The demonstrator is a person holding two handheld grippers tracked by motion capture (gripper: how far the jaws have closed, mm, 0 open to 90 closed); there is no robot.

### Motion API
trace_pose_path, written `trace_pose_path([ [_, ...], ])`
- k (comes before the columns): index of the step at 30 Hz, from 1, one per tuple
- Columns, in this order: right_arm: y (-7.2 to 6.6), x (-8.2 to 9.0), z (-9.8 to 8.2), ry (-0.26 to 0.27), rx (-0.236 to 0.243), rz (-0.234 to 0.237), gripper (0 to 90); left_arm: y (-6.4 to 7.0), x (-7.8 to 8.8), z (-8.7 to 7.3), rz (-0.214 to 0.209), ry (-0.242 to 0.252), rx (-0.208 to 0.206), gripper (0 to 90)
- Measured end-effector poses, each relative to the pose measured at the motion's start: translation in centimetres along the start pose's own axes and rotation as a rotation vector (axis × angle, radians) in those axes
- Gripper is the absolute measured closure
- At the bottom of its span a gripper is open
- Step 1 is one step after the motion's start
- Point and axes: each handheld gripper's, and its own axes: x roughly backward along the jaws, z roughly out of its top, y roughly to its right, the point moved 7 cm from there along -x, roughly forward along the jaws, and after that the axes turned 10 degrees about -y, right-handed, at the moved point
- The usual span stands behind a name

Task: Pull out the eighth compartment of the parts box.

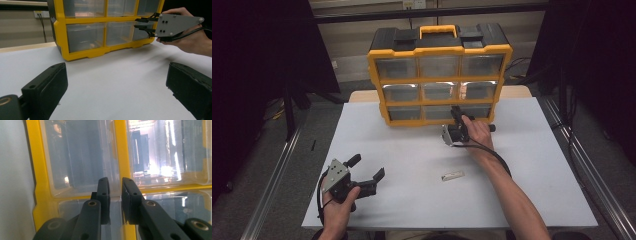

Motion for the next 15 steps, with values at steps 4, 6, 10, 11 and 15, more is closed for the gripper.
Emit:
trace_pose_path([
  [4,0.1,0.4,0.0,0.003,0.009,0.000,78.2,0.0,0.1,0.1,-0.002,0.007,-0.004,3.9],
  [6,-0.1,0.4,0.0,-0.004,-0.001,0.014,78.2,0.0,0.1,0.1,-0.004,0.007,-0.003,3.9],
  [10,-0.2,0.8,-0.1,0.007,0.002,0.009,78.3,-0.1,0.1,0.1,-0.003,0.002,-0.005,3.9],
  [11,-0.4,0.9,-0.2,0.005,-0.010,0.012,78.3,-0.1,0.1,0.1,-0.003,0.003,-0.004,3.9],
  [15,-0.3,1.1,-0.2,0.015,0.001,0.004,78.5,0.0,0.1,0.1,-0.003,0.008,0.002,3.9],
])
